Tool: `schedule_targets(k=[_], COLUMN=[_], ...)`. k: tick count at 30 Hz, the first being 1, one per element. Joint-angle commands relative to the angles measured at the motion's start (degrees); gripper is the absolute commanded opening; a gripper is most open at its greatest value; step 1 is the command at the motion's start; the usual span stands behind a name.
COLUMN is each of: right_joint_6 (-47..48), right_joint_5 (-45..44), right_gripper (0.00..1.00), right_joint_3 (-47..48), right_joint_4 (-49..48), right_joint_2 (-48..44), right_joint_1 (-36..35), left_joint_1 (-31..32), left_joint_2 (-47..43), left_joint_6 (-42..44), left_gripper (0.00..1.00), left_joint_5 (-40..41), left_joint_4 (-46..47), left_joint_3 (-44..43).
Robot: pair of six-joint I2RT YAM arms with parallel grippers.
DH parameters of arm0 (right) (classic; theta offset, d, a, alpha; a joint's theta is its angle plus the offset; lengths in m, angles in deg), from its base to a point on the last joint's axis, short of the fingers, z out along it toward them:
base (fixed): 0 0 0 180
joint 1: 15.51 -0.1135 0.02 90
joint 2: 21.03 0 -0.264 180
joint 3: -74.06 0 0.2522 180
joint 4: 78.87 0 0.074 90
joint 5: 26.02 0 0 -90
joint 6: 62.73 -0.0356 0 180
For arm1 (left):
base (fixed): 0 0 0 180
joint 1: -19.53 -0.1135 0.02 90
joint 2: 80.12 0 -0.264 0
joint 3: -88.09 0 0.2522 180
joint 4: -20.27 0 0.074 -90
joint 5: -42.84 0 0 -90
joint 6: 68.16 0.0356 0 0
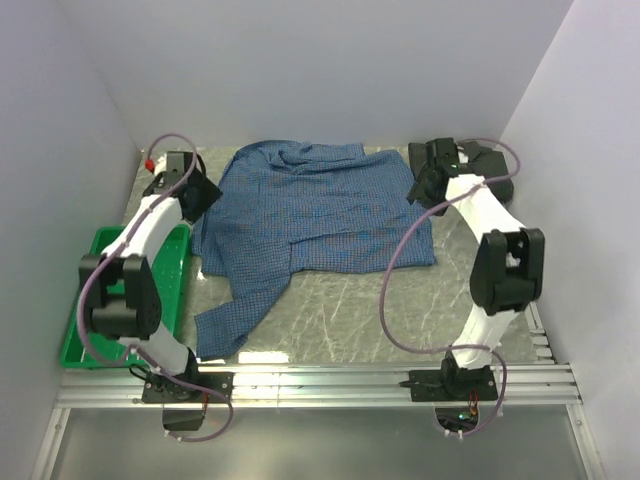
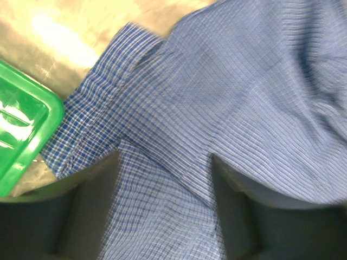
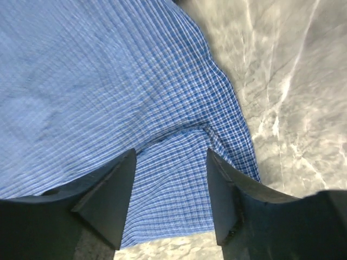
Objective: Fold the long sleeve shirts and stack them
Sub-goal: Fold the shirt
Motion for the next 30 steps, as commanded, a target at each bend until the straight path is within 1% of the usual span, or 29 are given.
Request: schedule_targets(k=[1, 4, 5, 7, 8, 9, 11, 12, 16, 17, 19, 20, 22, 23, 26, 27, 30], right_joint_6=[0.38, -1.55, -2.17, -4.62, -5.59, -6.56, -9.55, -10.34, -14.55, -15.26, -16.93, -18.42, -20.18, -20.63, -22.73, -23.00, -23.53], right_joint_5=[-2.21, -1.95, -1.68, -0.46, 0.59, 3.74, 6.91, 10.15, 14.91, 15.71, 17.82, 18.44, 19.41, 20.72, 21.08, 20.91, 20.91], right_gripper=[0.63, 0.63, 0.63, 0.64, 0.64, 0.64, 0.64, 0.64, 0.64, 0.64, 0.67, 0.69, 0.70, 0.71, 0.71, 0.71, 0.70], right_joint_3=[-1.81, -7.34, -9.27, -16.12, -18.76, -24.27, -29.66, -34.21, -43.55, -45.22, -49.36, -50.42, -52.36, -52.71, -54.81, -56.04, -56.66], right_joint_4=[-2.90, -2.73, -3.08, -4.30, -6.66, -8.08, -12.63, -14.23, -22.22, -26.07, -29.61, -32.93, -34.89, -35.51, -38.58, -41.20, -42.37], right_joint_2=[-9.27, -15.41, -16.74, -20.77, -22.27, -23.86, -27.99, -29.22, -34.49, -35.20, -36.17, -36.00, -34.34, -33.63, -32.48, -32.22, -30.56], right_joint_1=[0.47, 0.47, 0.47, 1.43, 1.96, 3.27, 4.85, 6.69, 10.12, 10.66, 11.71, 12.33, 12.59, 12.60, 12.51, 12.59, 12.59], left_joint_1=[0.55, 1.25, 1.34, 1.34, 1.43, 1.43, 1.43, 1.51, 1.43, 1.43, 1.43, 1.43, 1.43, 1.43, 1.34, 1.34, 1.25], left_joint_2=[-9.45, -16.91, -18.33, -21.84, -22.82, -23.61, -25.02, -25.20, -22.93, -22.22, -20.73, -19.33, -16.96, -16.16, -13.61, -13.08, -10.97], left_joint_6=[2.81, 2.11, 1.84, 1.49, 1.58, 1.58, 1.84, 1.84, 2.11, 2.19, 2.19, 1.93, 1.49, 1.32, 0.17, -0.35, -1.84], left_gripper=[0.80, 0.88, 0.88, 0.86, 0.86, 0.86, 0.84, 0.84, 0.85, 0.85, 0.85, 0.85, 0.85, 0.85, 0.84, 0.84, 0.83], left_joint_5=[-0.70, -1.93, -2.46, -4.56, -5.27, -5.62, -6.77, -6.77, -7.12, -7.21, -7.21, -6.95, -7.03, -7.12, -6.42, -6.07, -5.63], left_joint_4=[1.41, -1.05, -1.49, -1.41, -1.23, -1.23, -0.01, 0.17, 1.67, 2.10, 2.89, 3.16, 4.13, 3.87, 3.42, 3.69, 3.95], left_joint_3=[-0.93, 3.28, 6.52, 10.14, 13.55, 15.15, 19.18, 20.16, 22.72, 22.90, 23.07, 23.07, 23.07, 22.64, 21.85, 21.84, 21.67])
